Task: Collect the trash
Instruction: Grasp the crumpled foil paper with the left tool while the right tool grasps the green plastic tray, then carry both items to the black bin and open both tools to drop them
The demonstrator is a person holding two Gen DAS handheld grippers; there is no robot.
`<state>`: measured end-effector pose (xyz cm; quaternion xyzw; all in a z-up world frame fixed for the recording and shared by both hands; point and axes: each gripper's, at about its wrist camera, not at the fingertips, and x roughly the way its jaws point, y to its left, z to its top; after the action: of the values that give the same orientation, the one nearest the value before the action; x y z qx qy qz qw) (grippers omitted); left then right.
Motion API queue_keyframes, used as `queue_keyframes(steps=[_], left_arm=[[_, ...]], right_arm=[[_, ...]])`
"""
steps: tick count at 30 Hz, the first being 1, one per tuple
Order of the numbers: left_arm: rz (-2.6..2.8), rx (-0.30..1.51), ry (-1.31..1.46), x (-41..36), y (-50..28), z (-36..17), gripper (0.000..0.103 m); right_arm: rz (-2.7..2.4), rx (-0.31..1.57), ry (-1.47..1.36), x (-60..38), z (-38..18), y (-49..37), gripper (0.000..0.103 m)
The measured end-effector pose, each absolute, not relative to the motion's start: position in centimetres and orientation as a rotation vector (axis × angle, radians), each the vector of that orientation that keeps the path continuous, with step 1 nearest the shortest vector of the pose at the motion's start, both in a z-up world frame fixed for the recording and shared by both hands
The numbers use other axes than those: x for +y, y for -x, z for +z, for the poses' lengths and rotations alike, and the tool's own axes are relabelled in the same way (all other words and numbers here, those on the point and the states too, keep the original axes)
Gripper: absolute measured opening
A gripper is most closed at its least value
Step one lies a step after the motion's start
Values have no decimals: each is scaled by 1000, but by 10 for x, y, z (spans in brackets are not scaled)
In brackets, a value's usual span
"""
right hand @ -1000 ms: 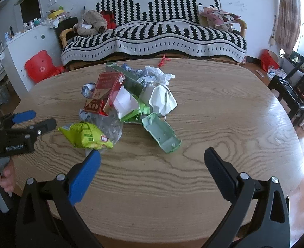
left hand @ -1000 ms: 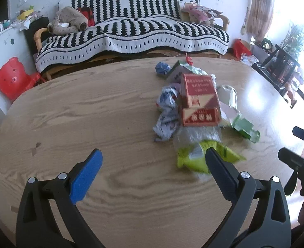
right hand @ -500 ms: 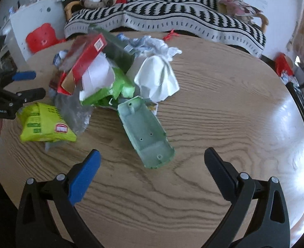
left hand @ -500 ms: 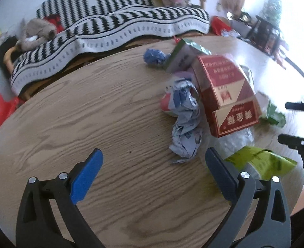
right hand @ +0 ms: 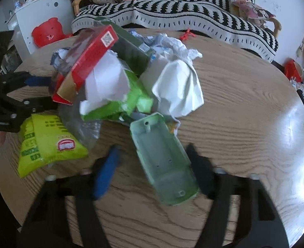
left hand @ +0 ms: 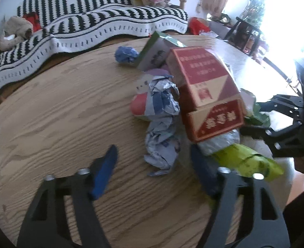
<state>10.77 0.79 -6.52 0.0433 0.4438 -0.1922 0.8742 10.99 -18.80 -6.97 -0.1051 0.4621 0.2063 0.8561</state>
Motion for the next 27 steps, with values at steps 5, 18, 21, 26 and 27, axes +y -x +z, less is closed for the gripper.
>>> queue_keyframes(steps=[5,18,21,26,27], left_arm=[[-448,972,-82,6,-98,-69,28],[-168,930,-61,44,-72,-22,26],[-166,912,-53,39,-64,-11,27],[-237,871,-78,1,-45,6,26],[-268,864,-77,-12,-43,10,27]], right_arm=[[439,963,213,-189,-61,-102,35],[365,932,89,-231,-36,-81,35],[345,928,80,-237,-31,-72,35],[296,908,45,-260,-18,-56,35],[286,904,35,-266,-15,-53,35]])
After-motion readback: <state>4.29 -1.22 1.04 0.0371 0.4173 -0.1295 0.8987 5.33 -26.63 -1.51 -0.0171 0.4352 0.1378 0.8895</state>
